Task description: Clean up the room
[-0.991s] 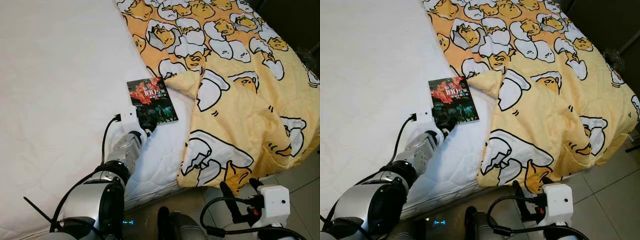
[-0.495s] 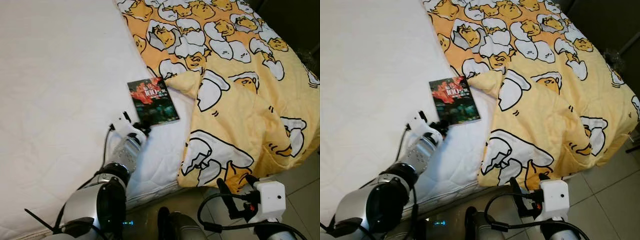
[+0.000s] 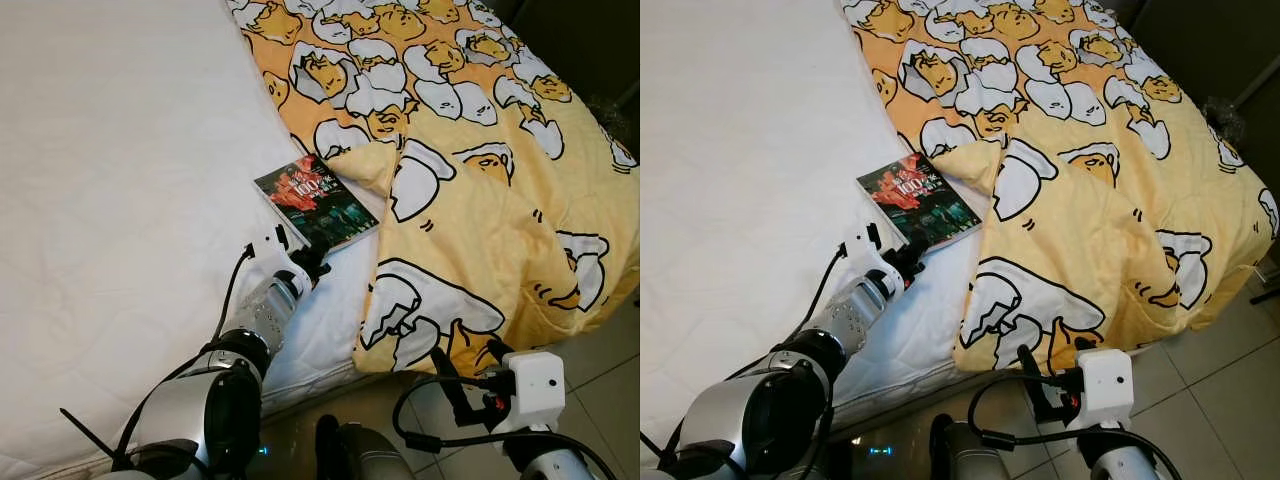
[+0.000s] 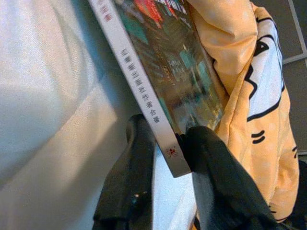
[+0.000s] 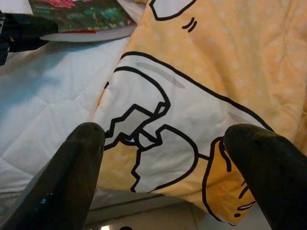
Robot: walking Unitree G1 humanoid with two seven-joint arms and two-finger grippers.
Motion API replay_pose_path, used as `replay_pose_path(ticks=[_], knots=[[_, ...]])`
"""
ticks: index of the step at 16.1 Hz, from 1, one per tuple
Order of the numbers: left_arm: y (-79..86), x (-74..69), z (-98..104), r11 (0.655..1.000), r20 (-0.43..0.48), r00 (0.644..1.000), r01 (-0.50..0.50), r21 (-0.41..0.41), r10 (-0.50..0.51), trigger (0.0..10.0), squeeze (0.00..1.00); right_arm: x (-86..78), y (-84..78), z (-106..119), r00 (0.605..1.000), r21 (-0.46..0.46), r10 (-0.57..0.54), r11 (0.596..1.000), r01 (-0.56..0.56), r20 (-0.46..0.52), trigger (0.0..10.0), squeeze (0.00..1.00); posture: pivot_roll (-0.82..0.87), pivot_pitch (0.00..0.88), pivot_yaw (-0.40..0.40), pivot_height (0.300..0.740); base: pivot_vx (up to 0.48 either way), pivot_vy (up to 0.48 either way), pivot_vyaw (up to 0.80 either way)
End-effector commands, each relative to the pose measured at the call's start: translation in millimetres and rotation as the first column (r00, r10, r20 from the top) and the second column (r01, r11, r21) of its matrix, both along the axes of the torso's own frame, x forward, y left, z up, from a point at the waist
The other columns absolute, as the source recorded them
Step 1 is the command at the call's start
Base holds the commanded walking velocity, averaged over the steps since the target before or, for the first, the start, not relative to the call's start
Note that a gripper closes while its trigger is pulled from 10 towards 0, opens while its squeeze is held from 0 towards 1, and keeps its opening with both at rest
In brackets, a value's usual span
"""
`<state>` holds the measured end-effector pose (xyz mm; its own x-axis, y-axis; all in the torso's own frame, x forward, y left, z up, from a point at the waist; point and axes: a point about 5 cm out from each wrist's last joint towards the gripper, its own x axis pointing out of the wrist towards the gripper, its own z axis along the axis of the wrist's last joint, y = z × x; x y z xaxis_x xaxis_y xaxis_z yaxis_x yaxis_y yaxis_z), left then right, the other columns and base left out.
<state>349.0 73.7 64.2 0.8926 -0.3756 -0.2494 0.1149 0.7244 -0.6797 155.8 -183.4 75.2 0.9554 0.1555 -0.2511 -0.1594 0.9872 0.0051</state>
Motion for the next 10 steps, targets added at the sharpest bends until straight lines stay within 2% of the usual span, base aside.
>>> replay_pose_path(ticks=[1,4,5,6,8,9,10], knots=[[-9.7,-7.3,-7.7,0.999,-0.039,0.999,0.017,-0.049,-0.019,0.0,0.00,-3.5,-6.3,-2.5,1.000,-0.014,-0.025,1.000,0.025,-0.015,10.0,0.00,-0.32,0.177,-0.125,0.740,0.000,0.000,0.00],[-8.8,-4.3,-3.3,0.995,-0.029,1.000,-0.012,-0.098,0.010,0.0,0.00,-1.5,-6.9,-4.3,0.999,-0.014,-0.029,0.999,0.029,-0.015,10.0,0.00,-0.32,0.167,-0.116,0.740,0.000,0.000,0.00],[-4.5,-1.3,0.8,0.996,0.005,1.000,-0.018,-0.092,0.019,0.0,0.00,3.1,-7.4,-4.1,0.999,-0.013,-0.032,0.999,0.032,-0.004,10.0,0.00,-0.31,0.152,-0.108,0.740,0.000,0.000,0.00],[4.5,3.2,7.9,1.000,0.087,0.996,-0.012,-0.024,0.014,0.0,0.00,13.9,-9.8,-2.7,0.999,-0.011,-0.043,0.999,0.044,0.022,10.0,0.00,-0.29,0.131,-0.098,0.740,0.000,0.000,0.00],[16.6,5.7,13.6,0.997,0.179,0.984,-0.030,0.075,0.017,0.0,0.00,31.9,-13.8,-2.7,0.996,0.004,-0.070,0.998,0.070,0.048,10.0,0.00,-0.24,0.086,-0.080,0.740,0.000,0.000,0.00],[21.6,6.5,16.9,0.992,0.219,0.976,-0.039,0.119,0.012,0.0,0.00,39.3,-14.3,-1.1,0.995,0.018,-0.081,0.997,0.080,0.063,10.0,0.00,-0.23,0.069,-0.076,0.740,0.000,0.000,0.00],[31.2,7.9,23.5,0.977,0.288,0.958,-0.067,0.201,0.007,0.0,0.00,54.2,-15.8,1.9,0.991,0.046,-0.104,0.994,0.100,0.087,10.0,0.00,-0.19,0.035,-0.061,0.740,0.000,0.000,0.00]])
